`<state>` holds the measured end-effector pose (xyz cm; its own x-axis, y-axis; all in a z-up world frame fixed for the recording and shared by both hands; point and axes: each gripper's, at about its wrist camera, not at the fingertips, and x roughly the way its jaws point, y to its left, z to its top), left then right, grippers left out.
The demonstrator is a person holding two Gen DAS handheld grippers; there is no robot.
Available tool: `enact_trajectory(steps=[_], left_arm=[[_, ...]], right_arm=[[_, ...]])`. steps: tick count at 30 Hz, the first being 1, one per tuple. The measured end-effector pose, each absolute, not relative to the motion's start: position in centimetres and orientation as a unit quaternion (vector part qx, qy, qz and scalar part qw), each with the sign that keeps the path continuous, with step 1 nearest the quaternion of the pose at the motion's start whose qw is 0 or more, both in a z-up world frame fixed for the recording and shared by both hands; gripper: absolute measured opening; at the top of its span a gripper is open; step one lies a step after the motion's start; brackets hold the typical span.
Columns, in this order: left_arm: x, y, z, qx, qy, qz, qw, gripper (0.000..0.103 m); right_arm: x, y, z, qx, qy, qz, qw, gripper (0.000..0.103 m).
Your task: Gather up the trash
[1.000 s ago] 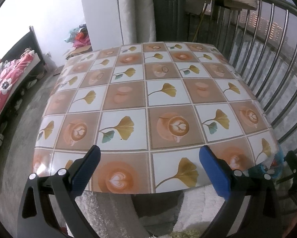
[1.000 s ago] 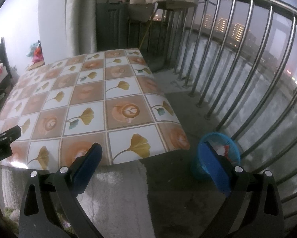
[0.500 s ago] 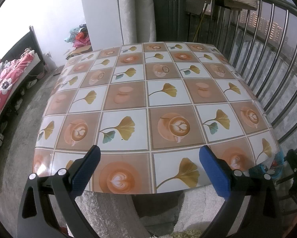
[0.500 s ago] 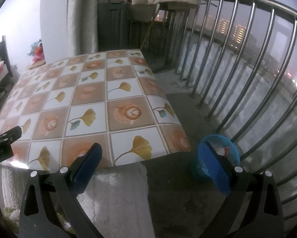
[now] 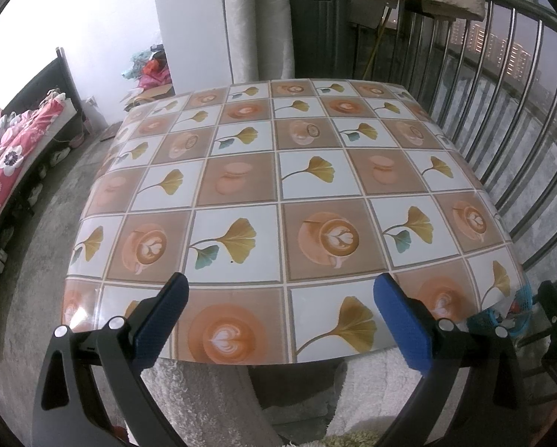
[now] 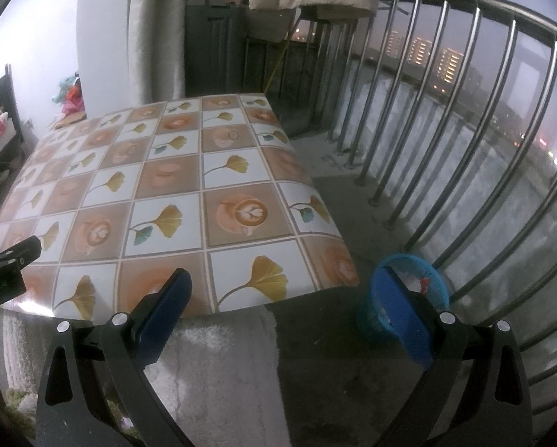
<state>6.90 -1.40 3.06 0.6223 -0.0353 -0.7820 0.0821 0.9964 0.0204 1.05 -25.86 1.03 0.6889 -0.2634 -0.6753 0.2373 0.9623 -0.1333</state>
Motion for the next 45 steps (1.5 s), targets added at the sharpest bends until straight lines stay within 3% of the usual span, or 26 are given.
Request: enact_trajectory(steps=[45], left_arm=[[6.8, -1.26, 3.03, 0.028, 0.434, -0.032, 0.9, 0.097]], right_arm=[[1.14, -25.8, 1.25, -0.022, 0.37, -0.133, 0.919, 0.095]])
